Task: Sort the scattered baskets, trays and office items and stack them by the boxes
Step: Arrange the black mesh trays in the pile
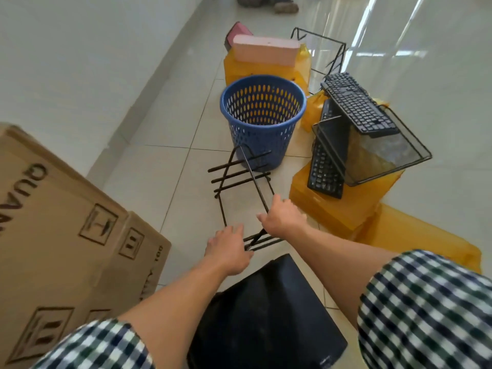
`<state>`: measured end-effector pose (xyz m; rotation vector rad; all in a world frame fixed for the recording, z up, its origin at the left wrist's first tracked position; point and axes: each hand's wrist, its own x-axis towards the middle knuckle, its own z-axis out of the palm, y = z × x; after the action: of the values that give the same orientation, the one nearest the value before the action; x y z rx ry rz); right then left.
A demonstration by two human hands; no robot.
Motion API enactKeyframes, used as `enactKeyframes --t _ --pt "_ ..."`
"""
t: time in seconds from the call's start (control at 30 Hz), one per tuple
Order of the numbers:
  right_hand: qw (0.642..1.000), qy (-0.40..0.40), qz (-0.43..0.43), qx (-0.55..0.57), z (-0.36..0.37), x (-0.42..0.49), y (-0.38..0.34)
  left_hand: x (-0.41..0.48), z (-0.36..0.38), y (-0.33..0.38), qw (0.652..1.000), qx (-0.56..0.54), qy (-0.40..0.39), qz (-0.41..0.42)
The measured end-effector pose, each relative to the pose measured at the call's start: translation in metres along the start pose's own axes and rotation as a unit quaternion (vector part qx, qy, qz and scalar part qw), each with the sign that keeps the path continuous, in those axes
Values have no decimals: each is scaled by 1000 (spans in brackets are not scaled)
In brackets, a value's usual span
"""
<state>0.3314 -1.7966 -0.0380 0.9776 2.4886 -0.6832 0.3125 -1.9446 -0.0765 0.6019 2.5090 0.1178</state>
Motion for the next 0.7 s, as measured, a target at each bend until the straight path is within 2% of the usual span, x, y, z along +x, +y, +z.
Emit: enactKeyframes --t 0.1,0.2,0.27,0.4,0.57,0.7 --pt "999 -34 6 8 37 22 9 28 34 1 1000 13 -24 11" --pt "998 -15 10 66 62 27 14 39 50 -1 998 53 -12 17" --pt "997 -8 -7 76 63 27 16 41 55 -3 997 67 3 24" --pt "995 -15 -30 98 58 19 20 33 57 0 998 53 -19 19" --pt "985 37 -15 168 58 13 17 28 51 -5 996 43 71 19" --pt "981 56 -20 184 49 6 13 24 33 -9 991 77 90 64"
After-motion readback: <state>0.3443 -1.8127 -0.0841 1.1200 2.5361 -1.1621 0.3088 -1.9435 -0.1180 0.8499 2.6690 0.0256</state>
